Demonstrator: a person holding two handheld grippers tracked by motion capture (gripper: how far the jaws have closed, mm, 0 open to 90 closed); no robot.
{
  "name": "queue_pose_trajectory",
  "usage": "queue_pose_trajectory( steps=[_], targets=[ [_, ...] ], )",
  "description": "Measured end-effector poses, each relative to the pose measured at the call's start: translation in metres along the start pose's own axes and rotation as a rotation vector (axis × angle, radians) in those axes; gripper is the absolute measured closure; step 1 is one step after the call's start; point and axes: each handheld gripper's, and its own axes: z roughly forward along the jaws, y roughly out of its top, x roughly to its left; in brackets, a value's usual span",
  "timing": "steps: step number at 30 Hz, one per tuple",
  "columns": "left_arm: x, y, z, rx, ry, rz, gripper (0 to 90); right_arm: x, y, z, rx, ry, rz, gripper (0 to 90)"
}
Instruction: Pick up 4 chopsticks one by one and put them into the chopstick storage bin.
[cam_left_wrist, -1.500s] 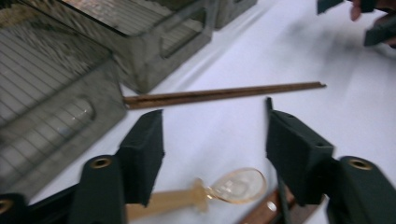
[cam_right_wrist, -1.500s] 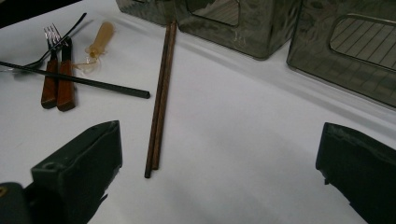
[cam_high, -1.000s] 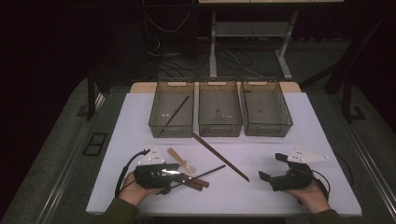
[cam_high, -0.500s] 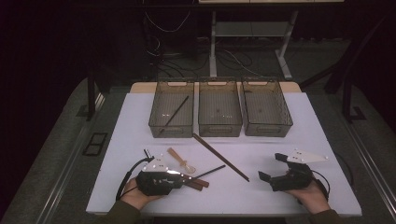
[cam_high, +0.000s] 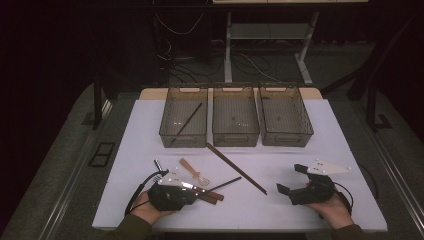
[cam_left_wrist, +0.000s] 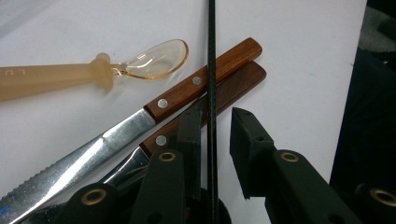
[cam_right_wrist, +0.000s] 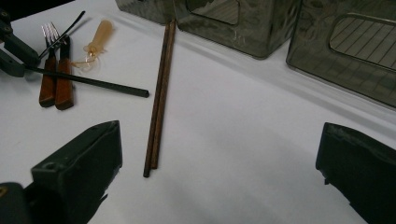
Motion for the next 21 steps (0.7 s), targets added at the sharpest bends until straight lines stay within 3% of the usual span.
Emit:
queue_pose_trajectory(
  steps=[7, 21],
  targets=[
    [-0.0002, 0.0000, 0.0030, 0.028, -0.001, 0.012, 74.4, -0.0003, 0.0000, 0.0002, 0.002, 0.001, -0.001, 0.7],
    [-0.0016, 0.0014, 0.0065, 0.074, 0.036, 0.049, 80.9, 0.0002, 0.0001, 0.0002, 0.002, 0.003, -0.003, 0.7]
  ],
)
